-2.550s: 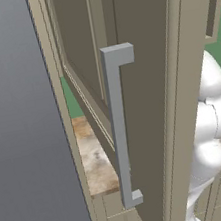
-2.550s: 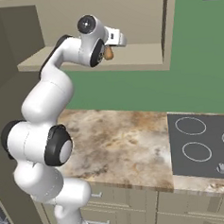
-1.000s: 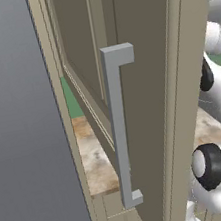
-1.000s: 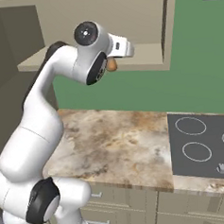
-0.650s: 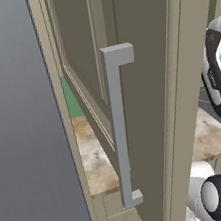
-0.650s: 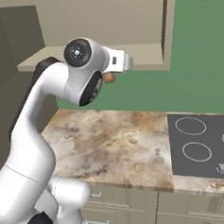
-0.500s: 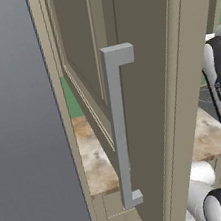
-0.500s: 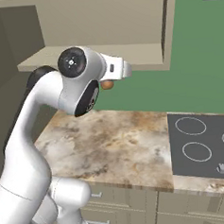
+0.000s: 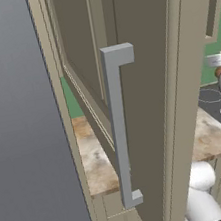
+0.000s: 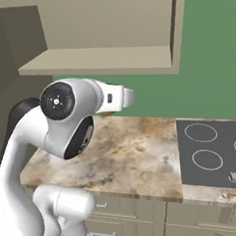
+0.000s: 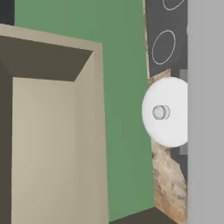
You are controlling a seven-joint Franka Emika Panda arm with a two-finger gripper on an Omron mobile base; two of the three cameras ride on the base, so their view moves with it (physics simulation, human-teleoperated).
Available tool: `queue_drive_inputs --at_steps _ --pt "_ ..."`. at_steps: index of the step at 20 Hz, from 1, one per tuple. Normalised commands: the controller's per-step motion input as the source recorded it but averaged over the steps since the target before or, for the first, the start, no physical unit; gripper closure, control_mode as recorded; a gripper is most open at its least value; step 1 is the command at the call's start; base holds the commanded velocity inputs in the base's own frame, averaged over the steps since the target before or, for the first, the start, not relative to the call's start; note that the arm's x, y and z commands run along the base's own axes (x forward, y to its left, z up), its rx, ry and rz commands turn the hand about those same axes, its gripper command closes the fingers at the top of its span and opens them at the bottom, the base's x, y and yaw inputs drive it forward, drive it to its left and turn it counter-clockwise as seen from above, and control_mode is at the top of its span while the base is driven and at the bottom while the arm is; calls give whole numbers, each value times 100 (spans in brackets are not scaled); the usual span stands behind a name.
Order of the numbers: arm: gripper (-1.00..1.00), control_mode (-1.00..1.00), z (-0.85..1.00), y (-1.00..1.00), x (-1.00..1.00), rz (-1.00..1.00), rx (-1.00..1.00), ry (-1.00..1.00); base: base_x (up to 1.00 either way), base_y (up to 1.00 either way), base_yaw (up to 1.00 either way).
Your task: Retrieve the shaker from the cabinet and place it next the steak on a plate on the dining table.
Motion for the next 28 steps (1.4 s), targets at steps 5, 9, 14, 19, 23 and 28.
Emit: queue_drive_inputs --at_steps 5,9,14,19,23,28 --pt "100 100 0 0 0 0 0 0 -70 -1 -1" --pt "100 100 0 0 0 0 0 0 -90 -26 -14" --pt "100 100 0 0 0 0 0 0 -60 -50 -29" --pt "100 100 0 0 0 0 0 0 -50 -41 -36" --pt "100 100 0 0 0 0 0 0 -42 -29 -41" --pt "100 100 0 0 0 0 0 0 -44 -37 -48"
